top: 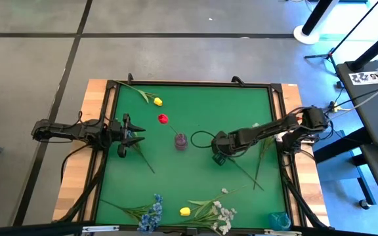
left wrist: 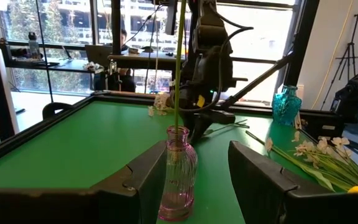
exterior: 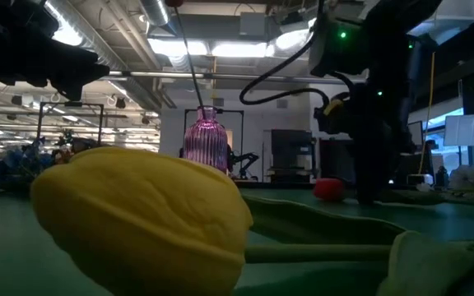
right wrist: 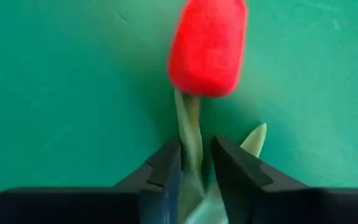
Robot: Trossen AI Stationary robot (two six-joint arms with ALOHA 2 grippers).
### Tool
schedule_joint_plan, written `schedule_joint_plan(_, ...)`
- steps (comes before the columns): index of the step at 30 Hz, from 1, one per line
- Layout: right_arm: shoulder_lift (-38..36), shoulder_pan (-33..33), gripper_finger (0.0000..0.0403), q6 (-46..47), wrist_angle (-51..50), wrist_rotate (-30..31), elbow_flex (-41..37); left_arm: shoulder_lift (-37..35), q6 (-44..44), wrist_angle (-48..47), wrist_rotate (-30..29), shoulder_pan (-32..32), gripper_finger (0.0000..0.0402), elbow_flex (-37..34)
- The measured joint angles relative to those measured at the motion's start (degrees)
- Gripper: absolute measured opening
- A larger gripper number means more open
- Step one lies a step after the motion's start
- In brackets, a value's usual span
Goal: Sort flowers into vase by color
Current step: Put the red tulip into the purple vase
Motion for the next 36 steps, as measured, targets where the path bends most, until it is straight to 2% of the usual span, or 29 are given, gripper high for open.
schedule_joint_plan(4,1.61,0.02,0.0114,-0.02,0.33,-0.23,0.10,0.00,-0.01,0.00,-0.02,0.02,0.0167,0.00)
schedule_joint_plan(7,1.59,0.00,0.0104,-1.15,0.23,-0.26,0.10,-0.02,0.01,0.00,0.00,0.02,0.0167,0.00)
schedule_joint_plan(14,1.84,0.11,0.0014,-2.96,-1.10,1.73,2.36,-0.01,0.00,0.00,0.00,0.00,0.0167,-0.01)
schedule_joint_plan(19,0.14,0.73,0.0027,-5.55,-2.38,6.54,9.66,-0.02,0.00,0.00,-0.02,0.02,0.0167,-0.02)
schedule_joint_plan(23,-3.89,3.65,0.0011,-12.70,-0.41,13.50,18.20,0.00,-0.01,0.00,0.00,0.00,0.0167,0.00)
schedule_joint_plan(28,-7.86,10.25,0.0016,-30.22,15.58,23.85,26.76,-0.02,-0.01,0.02,-0.02,-0.01,0.0167,-0.02)
schedule_joint_plan(31,-8.07,14.29,0.0022,-44.62,34.67,29.61,27.66,-0.02,0.00,0.03,-0.02,0.02,0.0167,-0.02)
schedule_joint_plan(34,-7.49,16.85,0.0014,-59.52,53.48,30.59,27.67,0.00,0.00,0.02,-0.02,0.01,0.0167,-0.02)
schedule_joint_plan(36,-6.64,17.04,0.0008,-65.73,62.74,29.25,27.73,0.00,-0.01,0.02,-0.02,0.01,0.0167,-0.01)
